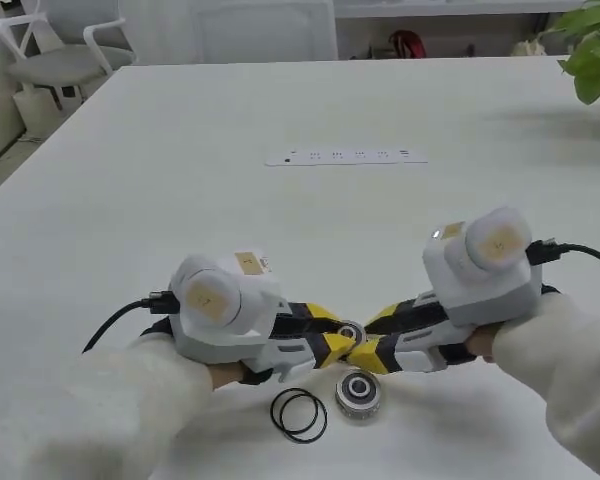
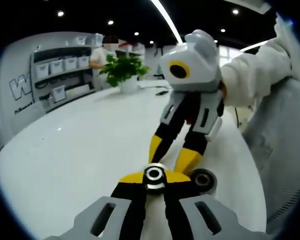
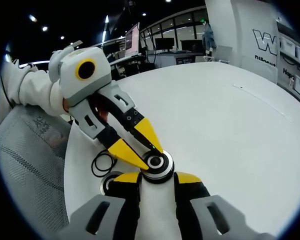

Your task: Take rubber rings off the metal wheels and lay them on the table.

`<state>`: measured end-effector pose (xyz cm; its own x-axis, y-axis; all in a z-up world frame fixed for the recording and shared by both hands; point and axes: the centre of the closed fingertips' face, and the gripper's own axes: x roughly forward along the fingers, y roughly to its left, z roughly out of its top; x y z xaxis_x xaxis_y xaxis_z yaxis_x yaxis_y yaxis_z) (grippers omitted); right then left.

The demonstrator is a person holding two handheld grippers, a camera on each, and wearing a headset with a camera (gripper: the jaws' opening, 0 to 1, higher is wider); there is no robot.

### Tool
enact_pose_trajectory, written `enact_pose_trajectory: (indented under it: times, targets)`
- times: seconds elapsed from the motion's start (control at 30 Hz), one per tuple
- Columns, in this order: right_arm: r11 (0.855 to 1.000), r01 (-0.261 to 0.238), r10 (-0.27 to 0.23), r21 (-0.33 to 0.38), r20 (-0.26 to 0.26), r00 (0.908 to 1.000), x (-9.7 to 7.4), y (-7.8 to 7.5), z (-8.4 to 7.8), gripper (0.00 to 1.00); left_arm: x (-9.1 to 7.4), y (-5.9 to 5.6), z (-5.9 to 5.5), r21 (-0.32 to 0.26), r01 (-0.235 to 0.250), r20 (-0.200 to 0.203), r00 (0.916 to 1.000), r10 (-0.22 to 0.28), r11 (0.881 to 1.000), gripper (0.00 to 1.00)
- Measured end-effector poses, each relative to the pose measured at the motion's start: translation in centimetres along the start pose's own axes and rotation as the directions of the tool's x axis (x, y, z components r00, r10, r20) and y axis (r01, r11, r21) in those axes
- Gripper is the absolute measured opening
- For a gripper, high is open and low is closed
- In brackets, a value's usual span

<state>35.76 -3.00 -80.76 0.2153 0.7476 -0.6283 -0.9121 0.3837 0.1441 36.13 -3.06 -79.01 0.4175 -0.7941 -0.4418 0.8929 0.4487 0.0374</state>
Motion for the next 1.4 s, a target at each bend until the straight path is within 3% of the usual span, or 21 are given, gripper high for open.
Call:
enact_pose_trajectory:
  times: [0.4, 0.5, 1.4]
  targets:
    - [1.0, -0.003, 0.003, -0.002, -0.014, 0.9999, -0.3, 0.0, -0.4, 0.15, 0.0, 0.0, 0.0, -0.001, -0.001, 0.0, 1.0, 0.001, 1.0, 0.14]
    - [0.999, 0.016, -0.017, -0.038, -0.026, 0.9995, -0.6, -0.4, -0.6, 0.04, 0.0, 0.1, -0.1, -0.002, -0.004, -0.001, 1.0, 0.004, 1.0, 0.14]
    - [0.998, 0.06, -0.06, -0.01, -0.024, 0.9979, -0.9, -1.0, -0.2, 0.0, -0.1, 0.2, 0.0, 0.006, -0.01, -0.005, 0.9999, 0.01, 1.0, 0.13]
